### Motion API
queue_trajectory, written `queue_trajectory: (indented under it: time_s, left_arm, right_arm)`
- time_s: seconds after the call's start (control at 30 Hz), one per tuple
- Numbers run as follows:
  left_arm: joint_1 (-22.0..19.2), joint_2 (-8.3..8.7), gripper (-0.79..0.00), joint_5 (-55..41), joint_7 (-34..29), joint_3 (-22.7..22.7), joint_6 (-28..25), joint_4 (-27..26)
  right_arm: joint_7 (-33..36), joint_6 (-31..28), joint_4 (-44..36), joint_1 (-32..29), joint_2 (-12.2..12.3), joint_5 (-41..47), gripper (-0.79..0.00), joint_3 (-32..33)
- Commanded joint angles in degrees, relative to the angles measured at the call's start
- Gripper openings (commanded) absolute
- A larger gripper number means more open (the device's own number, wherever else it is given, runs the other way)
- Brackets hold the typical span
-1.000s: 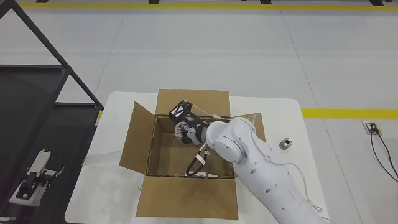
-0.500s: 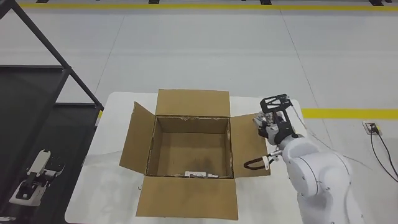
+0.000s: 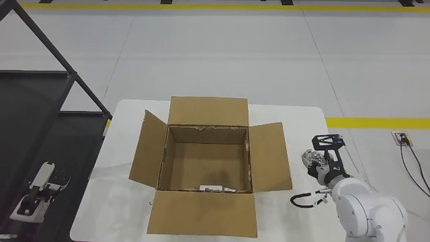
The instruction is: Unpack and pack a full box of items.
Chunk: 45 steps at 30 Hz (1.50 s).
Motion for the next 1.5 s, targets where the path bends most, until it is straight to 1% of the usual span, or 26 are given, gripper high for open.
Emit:
queue_trajectory:
  time_s: [0.0, 0.33, 0.57, 0.73, 0.77, 0.8, 0.83, 0.87, 0.97, 1.07, 1.1, 1.17, 1.23, 1.3, 1.37, 1.4, 1.47]
  left_arm:
    - [0.0, 0.0, 0.0, 0.0, 0.0, 0.0, 0.0, 0.0]
    - [0.0, 0.0, 0.0, 0.0, 0.0, 0.0, 0.0, 0.0]
    - [0.0, 0.0, 0.0, 0.0, 0.0, 0.0, 0.0, 0.0]
    - [0.0, 0.0, 0.0, 0.0, 0.0, 0.0, 0.0, 0.0]
    - [0.0, 0.0, 0.0, 0.0, 0.0, 0.0, 0.0, 0.0]
    - [0.0, 0.0, 0.0, 0.0, 0.0, 0.0, 0.0, 0.0]
    - [0.0, 0.0, 0.0, 0.0, 0.0, 0.0, 0.0, 0.0]
    - [0.0, 0.0, 0.0, 0.0, 0.0, 0.0, 0.0, 0.0]
    - [0.0, 0.0, 0.0, 0.0, 0.0, 0.0, 0.0, 0.0]
    - [0.0, 0.0, 0.0, 0.0, 0.0, 0.0, 0.0, 0.0]
    - [0.0, 0.0, 0.0, 0.0, 0.0, 0.0, 0.0, 0.0]
    - [0.0, 0.0, 0.0, 0.0, 0.0, 0.0, 0.0, 0.0]
    - [0.0, 0.0, 0.0, 0.0, 0.0, 0.0, 0.0, 0.0]
    - [0.0, 0.0, 0.0, 0.0, 0.0, 0.0, 0.0, 0.0]
    - [0.0, 0.0, 0.0, 0.0, 0.0, 0.0, 0.0, 0.0]
    - [0.0, 0.0, 0.0, 0.0, 0.0, 0.0, 0.0, 0.0]
    - [0.0, 0.0, 0.0, 0.0, 0.0, 0.0, 0.0, 0.0]
  right_arm:
    - [-0.72, 0.43, 1.91, -0.27, 0.1, 0.28, -0.785, 0.76]
    - [-5.91, -2.49, 12.34, 0.72, 0.75, 4.51, -0.785, 2.66]
    - [-11.84, -3.08, 19.56, 2.12, 1.15, 5.87, -0.785, 3.13]
    - [-12.68, -3.2, 23.91, 4.37, 1.41, 5.86, -0.785, 2.42]
    - [-12.51, -3.28, 24.61, 4.85, 1.47, 6.02, -0.745, 2.32]
    - [-12.33, -3.35, 25.17, 5.25, 1.52, 6.21, -0.686, 2.2]
    - [-12.06, -3.32, 25.72, 5.6, 1.57, 6.42, -0.585, 2.12]
    - [-11.71, -3.64, 26.28, 6.01, 1.64, 6.88, -0.545, 2.14]
    - [-11.55, -3.94, 27.23, 6.73, 1.84, 7.32, -0.453, 2.13]
    - [-11.39, -3.89, 27.27, 6.92, 2.02, 7.74, -0.4, 2.1]
    - [-11.27, -3.84, 27.1, 6.9, 2.09, 7.84, -0.363, 2.13]
    - [-10.91, -3.66, 26.54, 6.72, 2.21, 8.28, -0.354, 2.29]
    - [-10.5, -3.68, 25.98, 6.5, 2.37, 8.58, -0.317, 2.59]
    - [-9.86, -3.81, 25.38, 6.28, 2.51, 9.01, -0.249, 2.64]
    - [-9.32, -3.61, 24.91, 6.12, 2.63, 9.17, -0.151, 2.58]
    - [-9.08, -3.61, 24.76, 6.11, 2.7, 9.16, -0.123, 2.55]
    - [-8.77, -3.53, 24.67, 6.15, 2.83, 9.29, -0.099, 2.55]
